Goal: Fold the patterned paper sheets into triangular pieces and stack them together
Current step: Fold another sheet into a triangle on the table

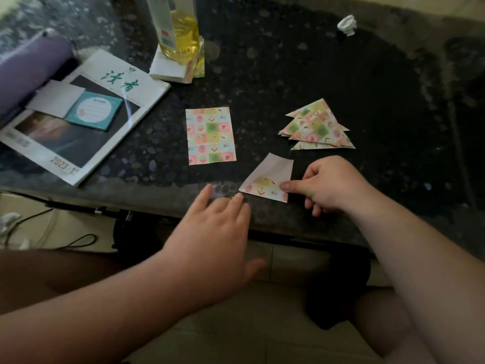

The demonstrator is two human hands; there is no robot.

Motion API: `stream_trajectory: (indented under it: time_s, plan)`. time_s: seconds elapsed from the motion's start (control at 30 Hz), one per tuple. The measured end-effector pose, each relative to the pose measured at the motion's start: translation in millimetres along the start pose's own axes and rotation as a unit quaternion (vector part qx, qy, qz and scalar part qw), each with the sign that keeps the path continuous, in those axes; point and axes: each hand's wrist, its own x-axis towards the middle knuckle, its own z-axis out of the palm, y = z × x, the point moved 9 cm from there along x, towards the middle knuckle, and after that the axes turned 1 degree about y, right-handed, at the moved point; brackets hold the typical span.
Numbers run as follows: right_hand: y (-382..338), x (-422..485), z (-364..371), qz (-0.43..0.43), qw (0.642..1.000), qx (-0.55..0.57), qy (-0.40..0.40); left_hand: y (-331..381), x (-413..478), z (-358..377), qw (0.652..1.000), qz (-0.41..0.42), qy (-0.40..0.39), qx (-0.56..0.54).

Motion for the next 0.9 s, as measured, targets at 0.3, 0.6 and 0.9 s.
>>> stream_trajectory:
  time_s: [0.3,0.6,0.9]
  plan:
    - [-4,-13,-1,-0.024,0.998,-0.04,0.036,-63,54,-17,0.935,-0.156,0.096,-0.304]
    - [8,-9,-4,-0.025,0.978,0.205,0.021,-57,63,-15,0.817,-0.175,0.11,-0.539]
    - [2,-18,5,-0.047,0.907,0.41,-0.085,-56,70,-2,0.698,-0.203,0.092,-0.681]
